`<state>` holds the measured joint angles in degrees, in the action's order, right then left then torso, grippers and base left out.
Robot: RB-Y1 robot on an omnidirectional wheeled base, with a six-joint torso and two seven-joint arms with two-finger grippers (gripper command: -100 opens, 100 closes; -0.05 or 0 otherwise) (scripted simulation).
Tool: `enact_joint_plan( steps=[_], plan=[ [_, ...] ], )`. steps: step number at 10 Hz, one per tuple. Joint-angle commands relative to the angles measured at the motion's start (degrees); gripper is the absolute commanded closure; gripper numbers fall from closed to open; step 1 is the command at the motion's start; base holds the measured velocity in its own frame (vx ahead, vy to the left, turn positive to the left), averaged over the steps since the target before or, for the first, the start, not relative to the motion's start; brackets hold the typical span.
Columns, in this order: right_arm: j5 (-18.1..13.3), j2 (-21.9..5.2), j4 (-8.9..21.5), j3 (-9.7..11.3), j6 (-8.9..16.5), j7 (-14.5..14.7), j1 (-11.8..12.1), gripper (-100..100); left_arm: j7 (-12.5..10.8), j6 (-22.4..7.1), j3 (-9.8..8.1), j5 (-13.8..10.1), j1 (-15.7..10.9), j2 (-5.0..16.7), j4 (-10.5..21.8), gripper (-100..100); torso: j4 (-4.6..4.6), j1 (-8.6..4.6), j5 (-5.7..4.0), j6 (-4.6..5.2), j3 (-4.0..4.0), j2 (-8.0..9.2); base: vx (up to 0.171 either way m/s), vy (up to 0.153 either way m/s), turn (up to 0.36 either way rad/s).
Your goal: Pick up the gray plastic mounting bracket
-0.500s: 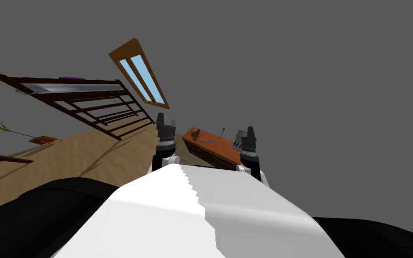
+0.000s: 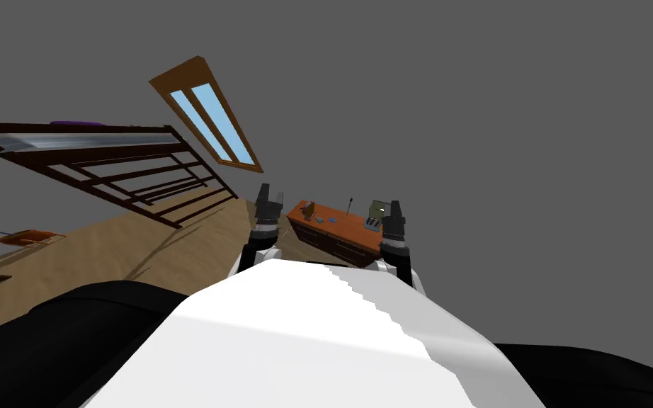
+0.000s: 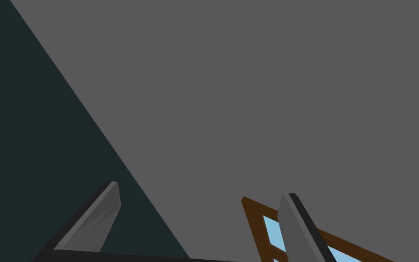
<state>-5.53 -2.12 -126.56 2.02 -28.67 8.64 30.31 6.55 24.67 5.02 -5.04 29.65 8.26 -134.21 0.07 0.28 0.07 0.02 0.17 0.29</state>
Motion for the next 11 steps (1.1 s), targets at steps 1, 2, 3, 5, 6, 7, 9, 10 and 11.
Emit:
enact_joint_plan(
  steps=[1, 2, 3, 5, 6, 7, 9, 10, 11],
  plan=[
    [0.0, 0.0, 0.0, 0.0, 0.0, 0.0, 0.0, 0, -1.4, -1.1, 0.6, -1.4, -0.4, 2.8, 1.1, -100, 0.0, 0.0, 0.0, 0.0, 0.0, 0.0, -0.053, 0.071, -0.18],
    [0.0, 0.0, 0.0, 0.0, 0.0, 0.0, 0.0, 0, -2.3, -1.7, 1.01, -2.5, -0.5, 4.6, 2.1, -100, -0.02, 0.04, 0.0, 0.0, -0.04, -0.07, -0.049, 0.071, -0.213],
    [0.0, 0.0, 0.0, 0.0, 0.0, 0.0, 0.0, 0, -3.4, -2.5, 1.44, -3.8, -0.7, 6.2, 3.3, -100, -0.02, 0.04, 0.01, 0.0, -0.06, -0.1, -0.062, 0.073, -0.232],
    [0.0, 0.0, 0.0, 0.0, 0.0, 0.0, 0.0, 0, -5.7, -4.5, 2.39, -6.6, -1.2, 9.6, 6.2, -100, -0.02, 0.05, 0.01, 0.0, -0.05, -0.08, -0.062, 0.07, -0.306],
    [0.0, 0.0, 0.0, 0.0, 0.0, 0.0, 0.0, 0, -6.9, -5.8, 2.94, -8.2, -1.5, 11.1, 7.9, -100, -0.02, 0.07, 0.01, 0.01, -0.06, -0.1, -0.069, 0.071, -0.416],
    [0.0, 0.0, 0.0, 0.0, 0.0, 0.0, 0.0, 0, -8.2, -7.3, 3.53, -9.9, -1.8, 12.6, 9.9, -100, -0.02, 0.06, 0.02, 0.02, -0.06, -0.1, -0.079, 0.081, -0.348],
    [0.0, 0.0, 0.0, 0.0, 0.0, 0.0, 0.0, 0, -10.9, -10.8, 4.88, -13.6, -2.6, 15.3, 13.6, -100, -0.01, 0.14, 0.03, 0.01, -0.04, -0.06, -0.067, 0.085, -0.434],
    [0.0, 0.0, 0.0, 0.0, 0.0, 0.0, 0.0, 0, -10.9, -10.8, 4.88, -13.7, -2.6, 15.3, 14.2, -100, -0.03, 0.15, 0.04, -0.01, -0.08, -0.14, -0.032, 0.063, -0.149],
    [0.0, 0.0, 0.0, 0.0, 0.0, 0.0, 0.0, 0, -12.3, -12.5, 5.62, -15.7, -3.0, 16.6, 16.6, -100, -0.05, 0.09, 0.02, -0.06, -0.13, -0.24, -0.04, 0.035, -0.359]
  ],
)
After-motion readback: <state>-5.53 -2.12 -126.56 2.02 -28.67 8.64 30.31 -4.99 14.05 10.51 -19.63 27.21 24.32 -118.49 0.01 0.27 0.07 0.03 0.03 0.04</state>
